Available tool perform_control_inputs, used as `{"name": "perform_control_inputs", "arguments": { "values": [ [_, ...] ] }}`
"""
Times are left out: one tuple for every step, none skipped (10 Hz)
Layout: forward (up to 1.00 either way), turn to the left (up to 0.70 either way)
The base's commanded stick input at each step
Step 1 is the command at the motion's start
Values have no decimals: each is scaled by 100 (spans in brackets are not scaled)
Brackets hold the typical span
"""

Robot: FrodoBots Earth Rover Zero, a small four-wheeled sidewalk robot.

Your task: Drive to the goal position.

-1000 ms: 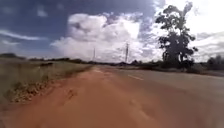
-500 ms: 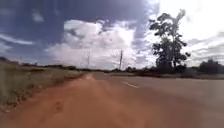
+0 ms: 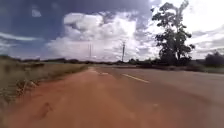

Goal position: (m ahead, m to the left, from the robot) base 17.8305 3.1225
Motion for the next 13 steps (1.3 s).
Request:
{"name": "perform_control_inputs", "arguments": {
  "values": [
    [100, 0],
    [100, 0],
    [100, 0],
    [100, 0],
    [100, 0],
    [100, 0],
    [100, 0],
    [100, 0],
    [100, 0],
    [100, 0],
    [100, 0],
    [100, 0],
    [100, 0]
  ]
}}
